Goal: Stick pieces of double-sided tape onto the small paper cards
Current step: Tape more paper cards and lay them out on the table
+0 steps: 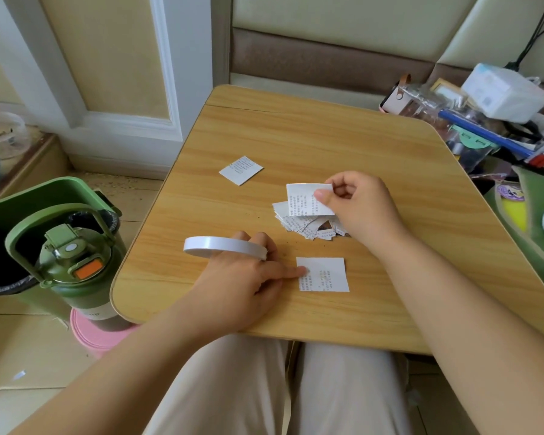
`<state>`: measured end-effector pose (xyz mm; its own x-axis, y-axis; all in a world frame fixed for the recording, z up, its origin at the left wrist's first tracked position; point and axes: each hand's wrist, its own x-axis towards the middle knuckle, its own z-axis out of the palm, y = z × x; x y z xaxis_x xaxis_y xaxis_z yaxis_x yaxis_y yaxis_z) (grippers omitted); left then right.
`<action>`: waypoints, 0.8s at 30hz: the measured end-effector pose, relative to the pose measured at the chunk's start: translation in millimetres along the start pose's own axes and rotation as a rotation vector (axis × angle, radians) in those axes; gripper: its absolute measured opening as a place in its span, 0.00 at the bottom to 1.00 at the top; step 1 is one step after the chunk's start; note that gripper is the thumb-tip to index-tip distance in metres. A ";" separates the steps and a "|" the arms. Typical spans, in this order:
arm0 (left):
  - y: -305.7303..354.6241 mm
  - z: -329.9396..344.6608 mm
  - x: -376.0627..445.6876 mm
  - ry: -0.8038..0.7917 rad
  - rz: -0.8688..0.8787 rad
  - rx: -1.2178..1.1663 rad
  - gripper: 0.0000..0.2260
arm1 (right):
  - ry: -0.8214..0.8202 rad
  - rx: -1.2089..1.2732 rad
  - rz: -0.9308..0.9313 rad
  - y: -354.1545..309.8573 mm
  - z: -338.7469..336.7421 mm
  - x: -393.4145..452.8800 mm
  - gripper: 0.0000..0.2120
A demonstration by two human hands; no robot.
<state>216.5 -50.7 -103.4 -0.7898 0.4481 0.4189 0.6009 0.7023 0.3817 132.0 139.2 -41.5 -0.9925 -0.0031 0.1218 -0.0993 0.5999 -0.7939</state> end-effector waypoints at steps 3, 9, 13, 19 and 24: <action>0.2 -0.3 -0.3 -0.003 0.010 0.017 0.16 | 0.008 0.118 0.041 -0.4 -18.2 -13.1 0.05; 5.5 -4.5 -2.7 0.001 0.031 0.119 0.17 | -0.034 0.203 0.220 18.4 -41.8 -52.1 0.05; 6.9 -5.6 -3.5 -0.006 0.041 0.153 0.17 | -0.080 0.288 0.326 28.4 -44.3 -74.1 0.04; 8.5 -5.9 -3.6 -0.014 0.043 0.164 0.17 | -0.148 0.212 0.295 25.6 -35.9 -86.7 0.03; 9.2 -7.4 -3.8 -0.025 0.036 0.163 0.16 | -0.142 0.028 0.197 23.1 -20.3 -82.4 0.05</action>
<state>225.9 -50.0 -95.4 -0.7721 0.4871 0.4082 0.6026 0.7651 0.2267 212.9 169.5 -57.7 -0.9927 -0.0020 -0.1206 0.0973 0.5774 -0.8106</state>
